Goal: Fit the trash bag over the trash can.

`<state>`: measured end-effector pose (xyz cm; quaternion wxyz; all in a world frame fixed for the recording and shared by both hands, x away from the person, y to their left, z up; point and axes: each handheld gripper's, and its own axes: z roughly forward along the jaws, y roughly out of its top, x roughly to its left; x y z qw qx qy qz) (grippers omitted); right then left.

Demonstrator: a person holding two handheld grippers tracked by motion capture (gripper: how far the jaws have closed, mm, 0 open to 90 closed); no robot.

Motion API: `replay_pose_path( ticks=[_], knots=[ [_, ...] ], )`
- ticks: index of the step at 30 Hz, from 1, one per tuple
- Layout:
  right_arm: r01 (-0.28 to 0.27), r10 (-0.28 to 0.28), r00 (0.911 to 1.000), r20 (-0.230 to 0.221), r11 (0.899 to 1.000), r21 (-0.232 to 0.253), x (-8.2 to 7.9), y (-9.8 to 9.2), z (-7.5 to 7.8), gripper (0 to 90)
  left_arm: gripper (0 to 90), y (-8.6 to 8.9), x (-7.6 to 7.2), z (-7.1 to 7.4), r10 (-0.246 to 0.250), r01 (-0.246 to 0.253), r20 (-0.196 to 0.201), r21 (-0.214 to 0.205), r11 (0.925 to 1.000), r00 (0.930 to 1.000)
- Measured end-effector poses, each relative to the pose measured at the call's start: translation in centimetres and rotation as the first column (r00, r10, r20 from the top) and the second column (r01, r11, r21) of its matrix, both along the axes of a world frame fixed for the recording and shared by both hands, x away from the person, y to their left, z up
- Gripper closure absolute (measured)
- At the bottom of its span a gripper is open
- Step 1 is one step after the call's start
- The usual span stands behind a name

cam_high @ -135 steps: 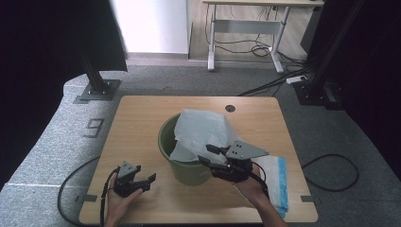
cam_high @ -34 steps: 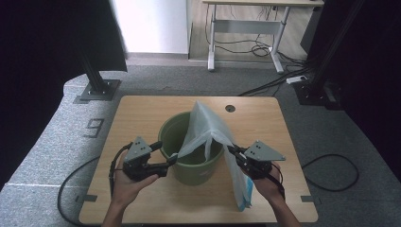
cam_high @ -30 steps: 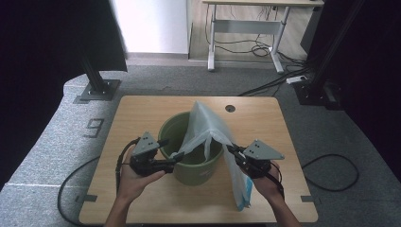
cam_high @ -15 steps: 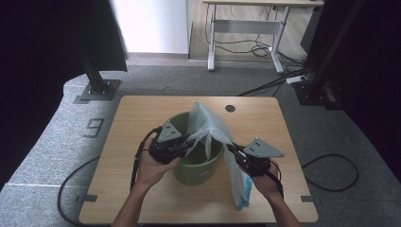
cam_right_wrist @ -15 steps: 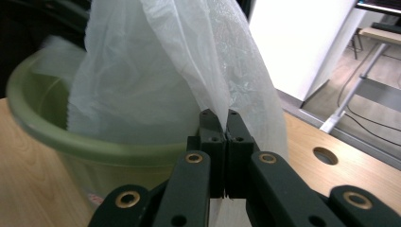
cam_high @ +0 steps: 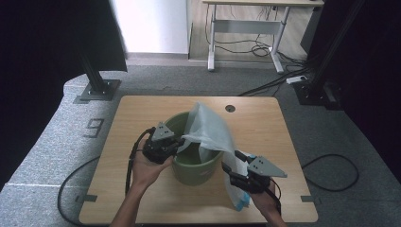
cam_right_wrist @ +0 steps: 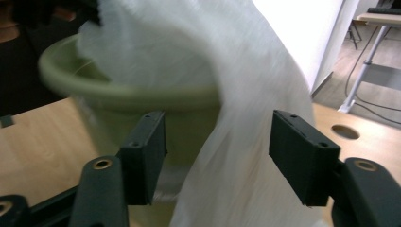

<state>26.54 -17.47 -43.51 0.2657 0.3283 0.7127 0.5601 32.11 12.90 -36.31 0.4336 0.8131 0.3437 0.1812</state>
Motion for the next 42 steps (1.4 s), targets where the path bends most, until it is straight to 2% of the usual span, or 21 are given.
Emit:
replay_pose_path(
  ticks=[3,8,12,14,15,18,21,23,26,27,28,29,30,33,35,37,40,42],
  knots=[
    [0.0,0.001,0.9992,-0.04,0.999,0.032,-0.2,-0.5,-1.2,35.3,89.5,0.0,0.0,-0.2,-0.002,0.002,-0.005,-0.002,1.0,1.0],
    [0.035,-0.033,0.9966,-0.075,0.999,0.017,0.1,-0.7,-2.8,34.6,89.3,0.2,0.1,-0.2,-0.001,0.001,-0.009,-0.013,0.9999,1.0],
    [0.038,-0.036,0.9935,-0.108,0.999,0.018,0.6,-0.6,-3.9,37.3,89.1,0.5,0.1,-0.2,0.011,-0.011,0.0,-0.023,0.9997,0.9999],
    [-0.004,0.01,0.9902,-0.14,0.999,0.039,0.8,-0.7,-4.4,43.1,88.9,0.6,0.0,-0.2,0.018,-0.018,0.01,-0.027,0.9995,0.9998],
    [-0.016,0.023,0.9888,-0.148,0.999,0.047,0.9,-0.8,-4.7,49.3,88.7,0.7,-0.1,-0.1,0.02,-0.02,0.012,-0.031,0.9993,0.9997],
    [-0.021,0.026,0.9905,-0.135,0.999,0.037,1.0,-1.0,-4.7,70.0,88.3,0.9,-0.1,-0.1,0.02,-0.02,0.013,-0.032,0.9993,0.9997],
    [-0.003,0.006,0.995,-0.1,1.0,0.029,1.0,-1.6,-3.6,83.3,87.8,1.1,0.0,-0.2,0.022,-0.022,0.009,-0.03,0.9993,0.9997],
    [0.009,-0.007,0.9976,-0.069,1.0,0.027,1.0,-2.0,-2.6,86.2,87.3,1.4,0.1,-0.4,0.028,-0.028,0.007,-0.028,0.9992,0.9996],
    [0.015,-0.015,0.9999,-0.004,1.0,0.011,1.2,-2.8,0.3,86.6,86.4,2.0,0.2,-0.7,0.048,-0.048,-0.005,-0.031,0.9984,0.9989],
    [0.015,-0.015,0.9999,-0.004,1.0,0.011,1.2,-2.8,0.3,86.6,86.2,2.0,0.2,-0.7,0.048,-0.048,-0.005,-0.031,0.9984,0.9989],
    [0.007,-0.007,0.9998,0.019,1.0,-0.006,1.6,-3.0,2.0,86.6,86.0,2.1,0.3,-0.7,0.048,-0.048,-0.006,-0.034,0.9983,0.9988],
    [0.007,-0.007,0.9998,0.019,1.0,-0.006,1.6,-3.0,2.0,86.6,86.0,2.3,0.3,-0.8,0.043,-0.043,-0.009,-0.038,0.9983,0.999],
    [0.001,0.001,0.999,0.044,0.999,-0.038,1.8,-2.8,3.5,86.6,85.2,2.4,0.3,-0.8,0.021,-0.022,-0.014,-0.056,0.9982,0.9997],
    [-0.013,0.018,0.9959,0.088,0.998,-0.057,2.0,-2.2,5.4,86.6,84.6,2.3,0.4,-1.1,-0.003,0.001,-0.036,-0.059,0.9982,0.9993],
    [-0.015,0.02,0.9949,0.099,0.998,-0.057,2.0,-2.1,6.0,86.6,84.6,2.2,0.4,-1.3,-0.01,0.008,-0.047,-0.059,0.9982,0.9988],
    [-0.018,0.024,0.9917,0.126,0.999,-0.051,1.8,-1.9,7.1,86.6,84.6,1.7,0.4,-1.5,-0.045,0.041,-0.07,-0.061,0.9973,0.9965],
    [-0.009,0.016,0.9897,0.143,0.999,-0.046,1.5,-2.2,7.6,86.6,83.0,1.6,0.3,-1.3,-0.064,0.06,-0.072,-0.057,0.9966,0.9954],
    [-0.005,0.011,0.9893,0.145,0.999,-0.042,1.4,-2.5,7.8,86.6,77.2,1.6,0.1,-0.9,-0.074,0.071,-0.059,-0.061,0.9956,0.9955]
  ],
)
